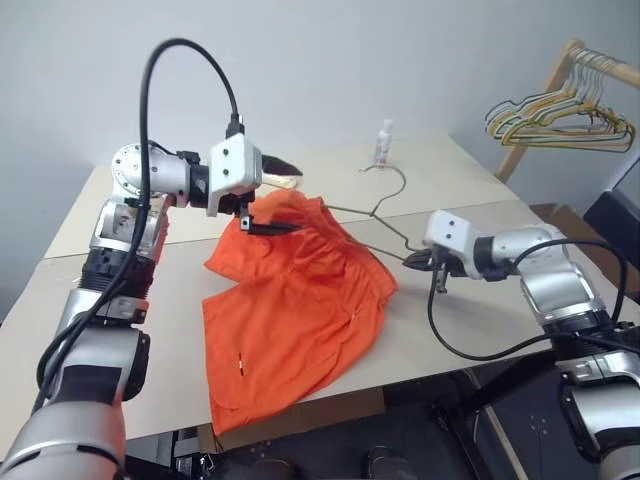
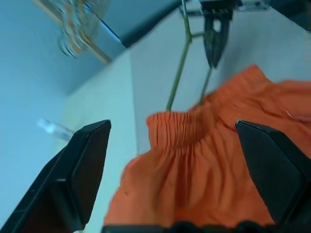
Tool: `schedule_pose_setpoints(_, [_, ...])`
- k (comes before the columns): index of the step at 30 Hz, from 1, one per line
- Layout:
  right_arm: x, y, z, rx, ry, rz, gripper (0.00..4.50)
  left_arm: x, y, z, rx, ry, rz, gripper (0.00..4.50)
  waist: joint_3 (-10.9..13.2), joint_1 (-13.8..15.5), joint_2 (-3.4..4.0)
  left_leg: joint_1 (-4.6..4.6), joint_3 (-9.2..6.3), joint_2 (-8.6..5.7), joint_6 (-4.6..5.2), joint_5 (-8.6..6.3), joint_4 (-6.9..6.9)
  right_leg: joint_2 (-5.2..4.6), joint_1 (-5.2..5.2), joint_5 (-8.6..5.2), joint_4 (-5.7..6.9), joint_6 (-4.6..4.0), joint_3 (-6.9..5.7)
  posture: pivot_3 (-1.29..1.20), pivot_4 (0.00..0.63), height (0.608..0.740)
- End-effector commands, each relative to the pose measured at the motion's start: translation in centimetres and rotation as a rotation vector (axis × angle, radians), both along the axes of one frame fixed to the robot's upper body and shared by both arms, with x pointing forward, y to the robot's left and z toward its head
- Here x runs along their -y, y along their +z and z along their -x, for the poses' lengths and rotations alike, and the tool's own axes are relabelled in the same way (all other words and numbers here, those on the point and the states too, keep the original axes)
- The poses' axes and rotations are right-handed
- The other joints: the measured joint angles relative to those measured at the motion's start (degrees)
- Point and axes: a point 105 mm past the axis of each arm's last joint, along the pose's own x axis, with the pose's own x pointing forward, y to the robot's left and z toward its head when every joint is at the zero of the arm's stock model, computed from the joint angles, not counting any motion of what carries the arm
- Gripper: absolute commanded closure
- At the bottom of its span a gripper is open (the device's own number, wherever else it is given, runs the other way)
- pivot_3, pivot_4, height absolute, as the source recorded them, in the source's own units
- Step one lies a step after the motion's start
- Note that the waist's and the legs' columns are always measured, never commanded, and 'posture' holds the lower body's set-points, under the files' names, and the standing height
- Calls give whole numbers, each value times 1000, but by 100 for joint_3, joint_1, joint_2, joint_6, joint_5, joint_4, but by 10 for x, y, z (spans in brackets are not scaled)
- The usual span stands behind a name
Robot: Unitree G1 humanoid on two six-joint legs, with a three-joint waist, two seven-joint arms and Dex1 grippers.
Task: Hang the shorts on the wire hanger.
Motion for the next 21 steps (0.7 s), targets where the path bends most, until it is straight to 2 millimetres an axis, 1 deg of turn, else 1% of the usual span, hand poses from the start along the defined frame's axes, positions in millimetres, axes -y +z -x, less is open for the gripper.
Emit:
schedule_pose_setpoints(1, [-9, 18, -3, 93, 27, 39, 4500, -3, 15, -1, 49, -12, -73, 32, 0, 8, 0, -1, -1, 0, 1, 0, 1, 0, 0, 0, 0, 0, 0, 82, 0, 740])
schedule_pose_setpoints(4, [-15, 19, -1, 87, 44, 31, 4500, -4, 10, -4, 32, -3, -112, 32, 0, 6, 0, -2, -1, 0, 2, -1, 0, 0, 1, 0, 11, 1, 0, 87, 0, 740])
schedule_pose_setpoints(8, [-22, 23, -1, 96, 59, 22, 4500, -7, -4, -9, -30, 4, -186, 32, 0, 6, 0, -2, -1, -1, 3, -1, 1, 1, 0, 0, 30, 2, 0, 89, 0, 740])
schedule_pose_setpoints(12, [-26, 24, 0, 103, 67, 28, 4500, -5, -10, -10, -99, -6, -199, 32, 0, 5, 0, -2, -1, -1, 4, -1, 3, 1, 0, -1, 33, 2, 0, 83, 0, 740])
schedule_pose_setpoints(15, [-29, 25, 2, 101, 82, 27, 4500, -4, -15, -12, -116, -5, -227, 638, 0, 1, 0, -2, -1, -1, 5, -2, 3, 2, 0, -1, 33, 3, 0, 76, 0, 740])
schedule_pose_setpoints(17, [-29, 25, 3, 104, 84, 36, 4500, -2, -16, -11, -133, -22, -216, 1218, 0, -4, 0, -2, -1, -1, 5, -2, 3, 2, 0, -1, 34, 3, 0, 69, 0, 740])
schedule_pose_setpoints(21, [-28, 23, 5, 114, 92, 58, 4500, 0, -20, -11, -142, -27, -227, 2610, 0, -17, 0, -3, -1, -1, 6, -2, 4, 1, 0, -1, 34, 3, 0, 59, 0, 740])
